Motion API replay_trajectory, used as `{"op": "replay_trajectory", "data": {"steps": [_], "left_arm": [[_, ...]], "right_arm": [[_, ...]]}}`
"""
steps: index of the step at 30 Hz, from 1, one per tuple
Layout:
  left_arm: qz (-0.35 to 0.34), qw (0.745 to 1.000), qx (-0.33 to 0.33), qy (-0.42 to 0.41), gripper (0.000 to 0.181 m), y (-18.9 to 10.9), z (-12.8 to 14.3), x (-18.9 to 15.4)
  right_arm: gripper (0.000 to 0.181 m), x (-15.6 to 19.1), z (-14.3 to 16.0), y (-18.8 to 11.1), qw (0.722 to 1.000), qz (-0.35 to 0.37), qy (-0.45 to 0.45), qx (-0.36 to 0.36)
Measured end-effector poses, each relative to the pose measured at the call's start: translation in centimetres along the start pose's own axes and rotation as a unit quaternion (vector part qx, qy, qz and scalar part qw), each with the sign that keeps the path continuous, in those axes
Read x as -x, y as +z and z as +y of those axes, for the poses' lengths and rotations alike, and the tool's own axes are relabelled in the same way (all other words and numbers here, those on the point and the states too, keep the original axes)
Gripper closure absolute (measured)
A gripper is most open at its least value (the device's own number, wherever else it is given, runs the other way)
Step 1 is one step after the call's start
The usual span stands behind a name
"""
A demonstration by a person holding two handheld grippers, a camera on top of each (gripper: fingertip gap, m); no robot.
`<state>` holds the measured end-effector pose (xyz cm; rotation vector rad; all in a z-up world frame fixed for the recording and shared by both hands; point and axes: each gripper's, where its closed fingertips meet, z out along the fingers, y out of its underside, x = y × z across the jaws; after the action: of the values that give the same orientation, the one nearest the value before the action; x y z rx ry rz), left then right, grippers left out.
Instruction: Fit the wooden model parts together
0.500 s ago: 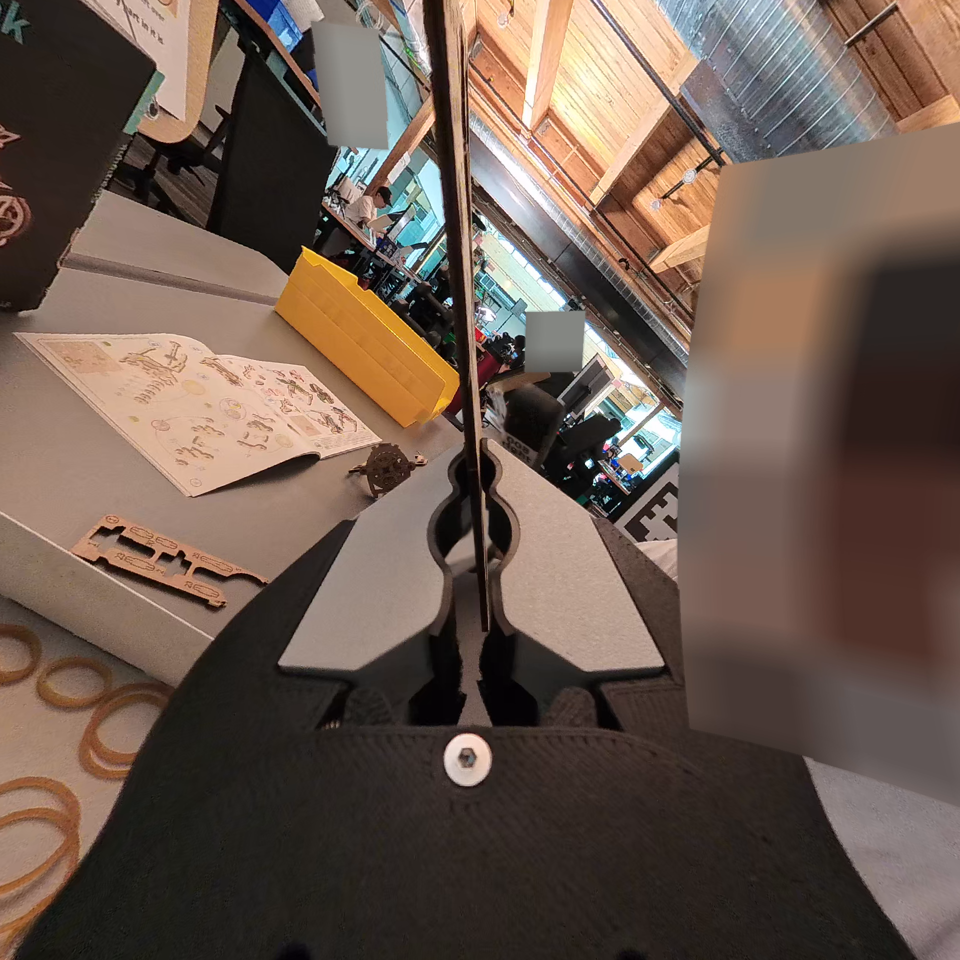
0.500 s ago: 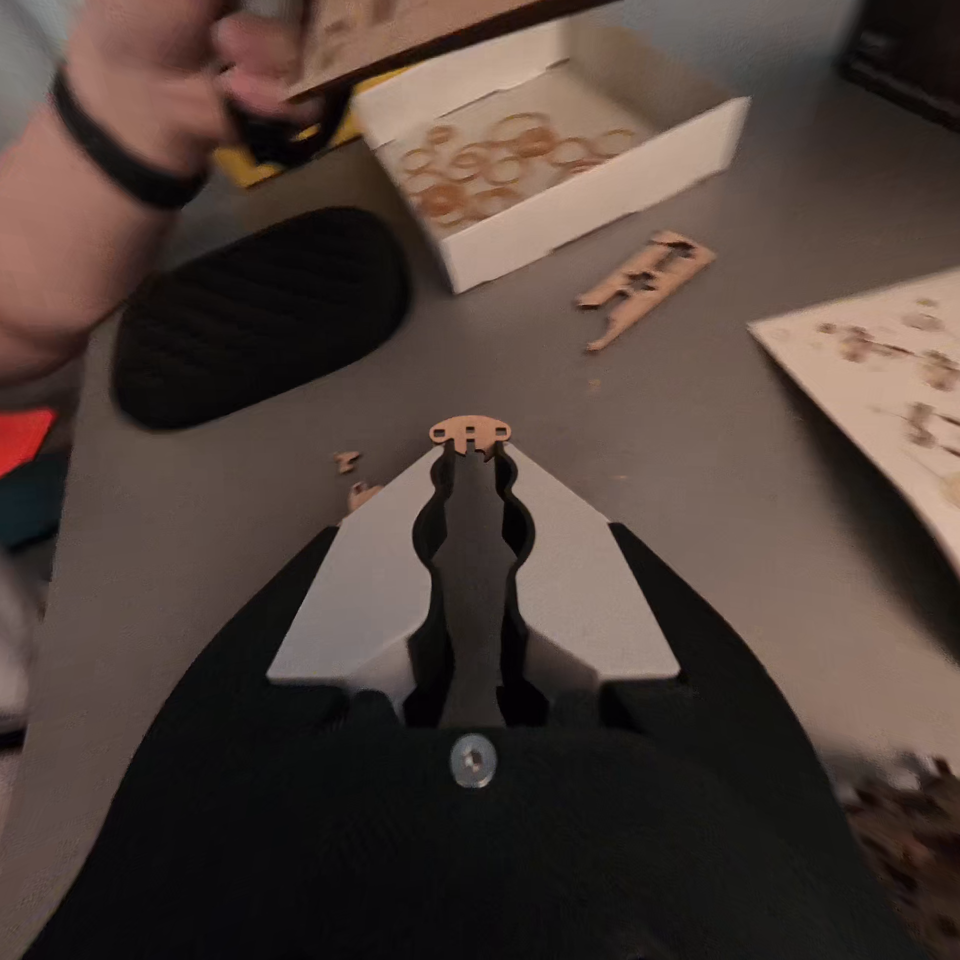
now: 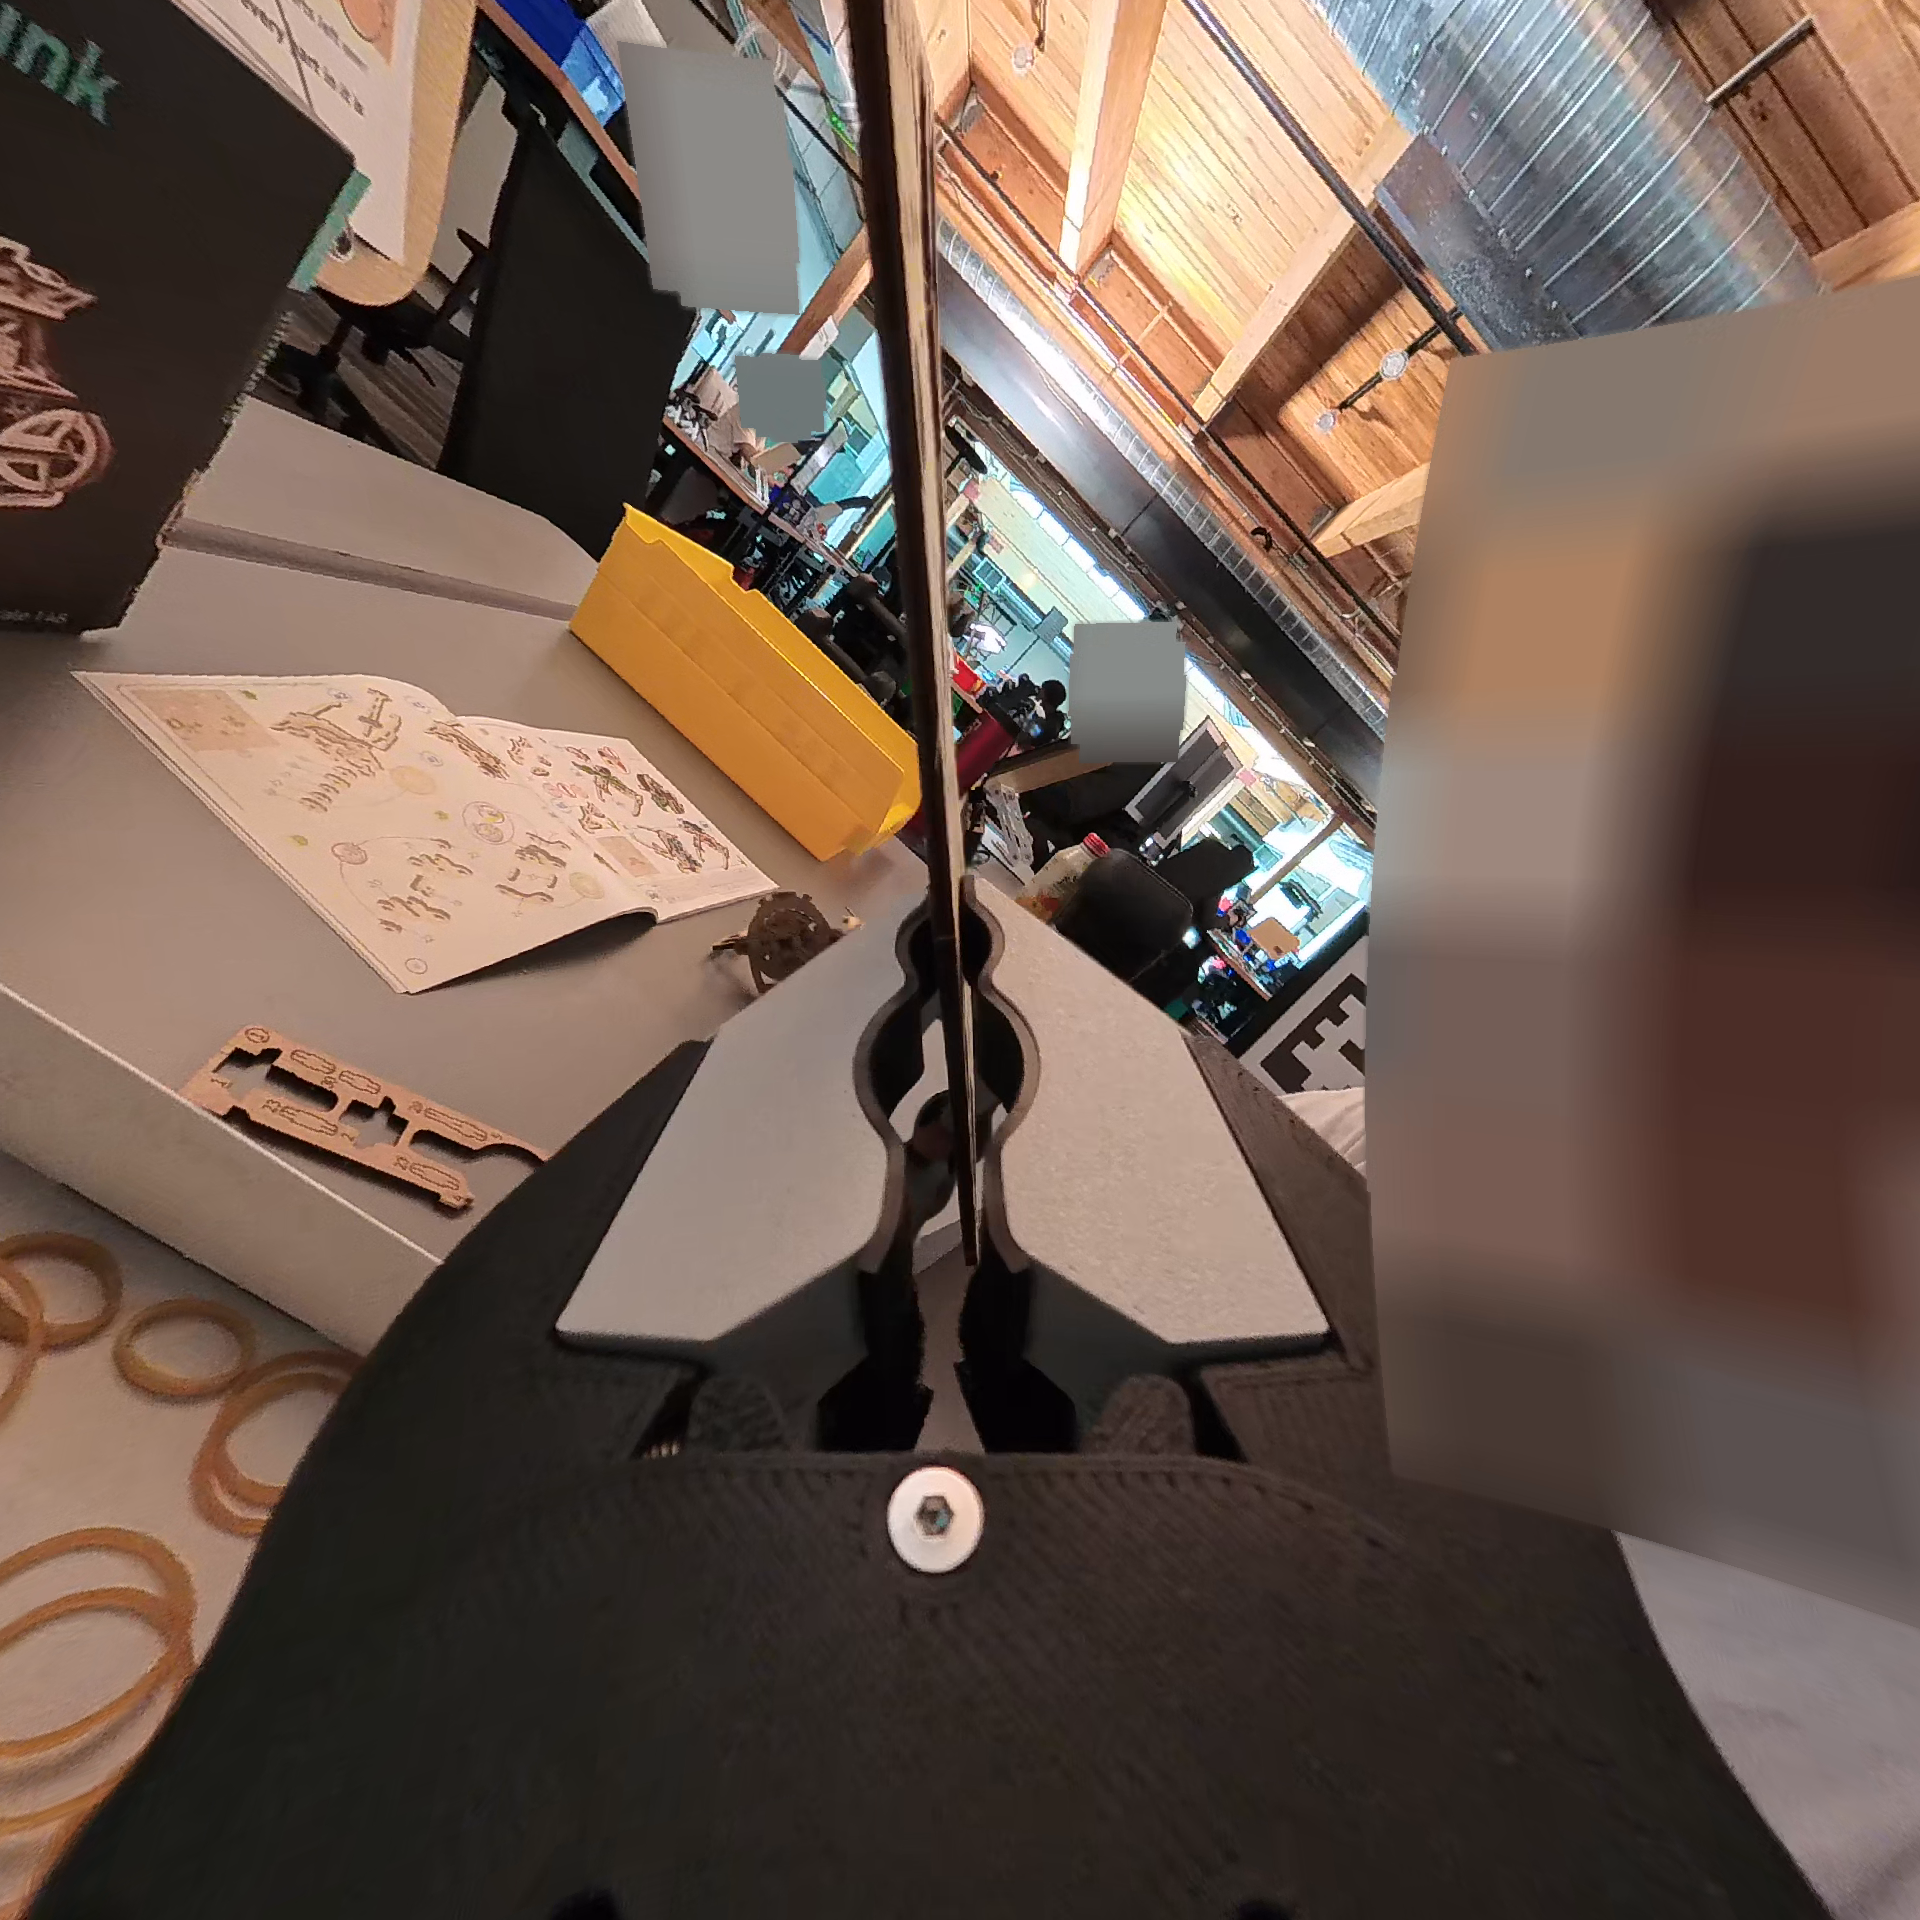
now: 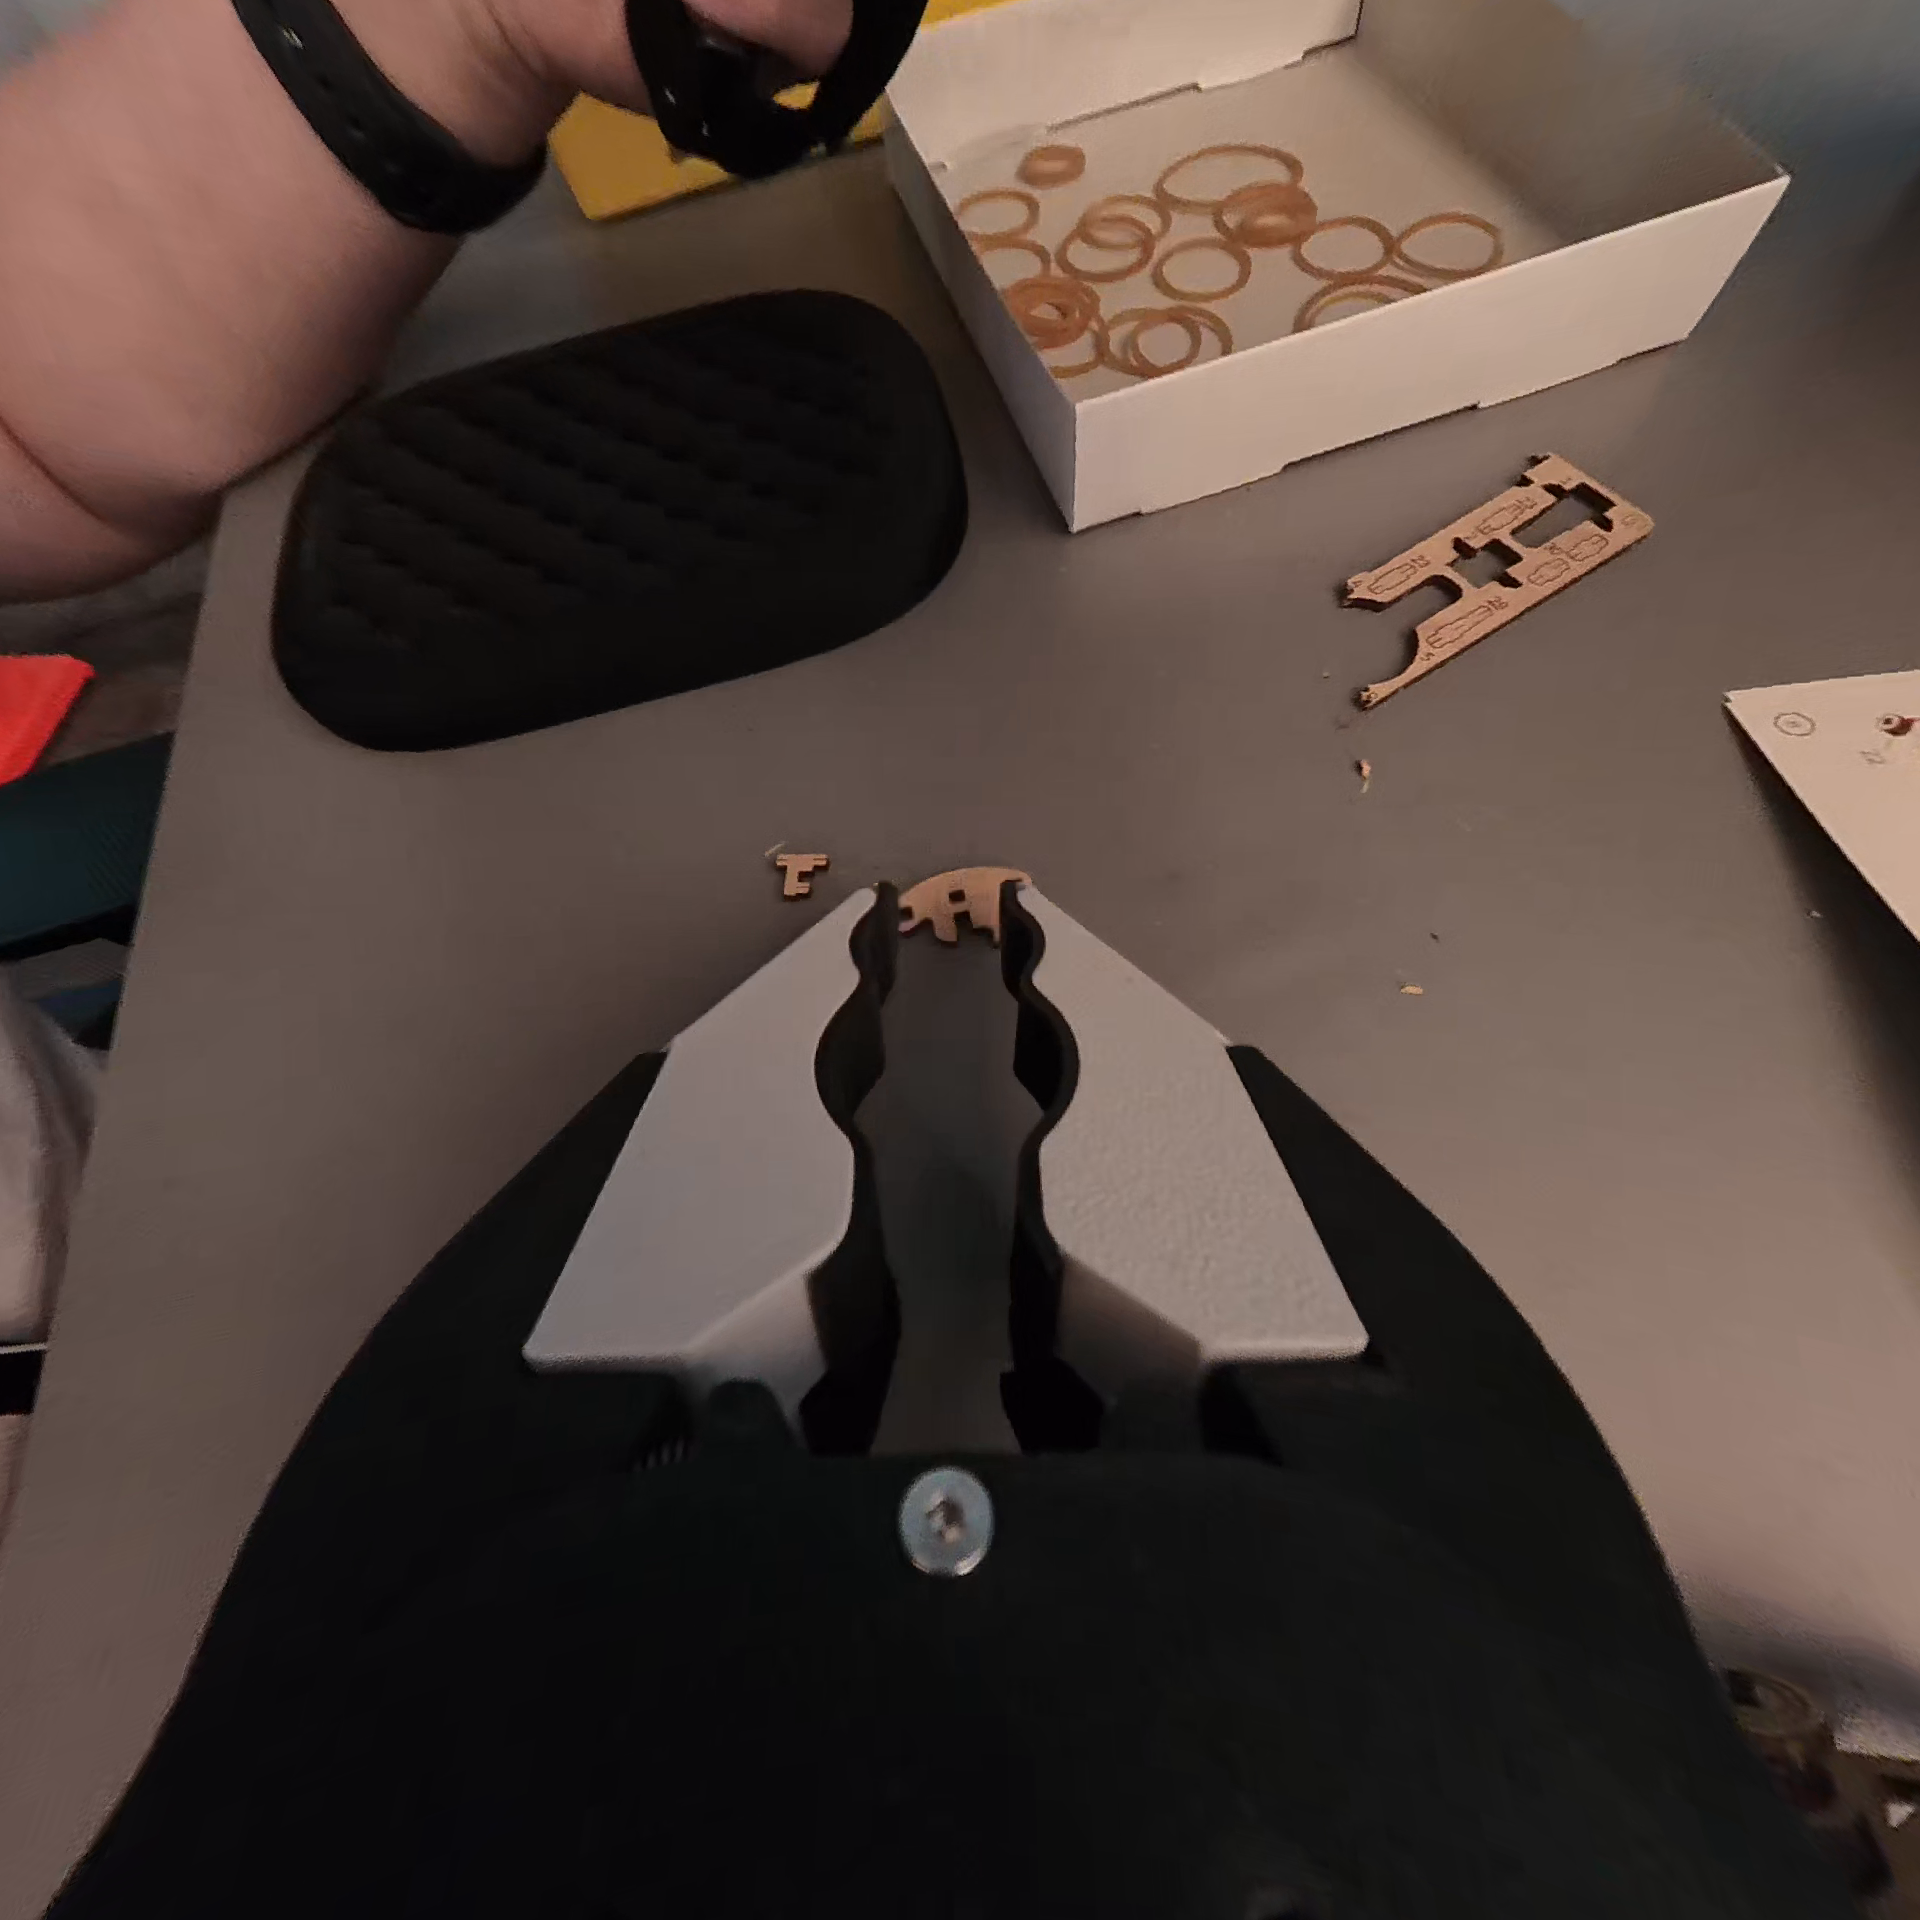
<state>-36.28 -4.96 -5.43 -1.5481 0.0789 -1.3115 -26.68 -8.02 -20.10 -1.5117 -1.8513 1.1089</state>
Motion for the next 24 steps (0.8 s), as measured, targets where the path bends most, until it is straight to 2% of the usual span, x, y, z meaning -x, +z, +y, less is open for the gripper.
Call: {"op": "replay_trajectory", "data": {"steps": [3, 8, 13, 18, 24], "left_arm": [[-0.013, 1.000, -0.014, 0.005, 0.181, -0.3, -0.4, 0.4], [-0.046, 0.998, -0.039, 0.028, 0.181, -0.9, -1.3, 1.1], [-0.069, 0.996, -0.040, 0.045, 0.181, -1.2, -1.5, 1.5], [-0.107, 0.991, -0.031, 0.070, 0.181, -1.4, -1.4, 2.2], [-0.126, 0.986, -0.056, 0.094, 0.181, -2.2, -2.4, 2.3]], "right_arm": [[0.162, 0.0, -0.7, -1.0, 0.999, -0.008, 0.007, -0.037], [0.161, -1.3, -1.9, -3.2, 0.993, 0.038, -0.041, -0.104], [0.162, -1.9, -3.2, -4.5, 0.984, 0.055, -0.034, -0.166], [0.162, -2.3, -3.5, -4.6, 0.982, 0.061, -0.024, -0.176], [0.163, -2.6, -3.6, -4.6, 0.982, 0.053, -0.005, -0.182]]}}
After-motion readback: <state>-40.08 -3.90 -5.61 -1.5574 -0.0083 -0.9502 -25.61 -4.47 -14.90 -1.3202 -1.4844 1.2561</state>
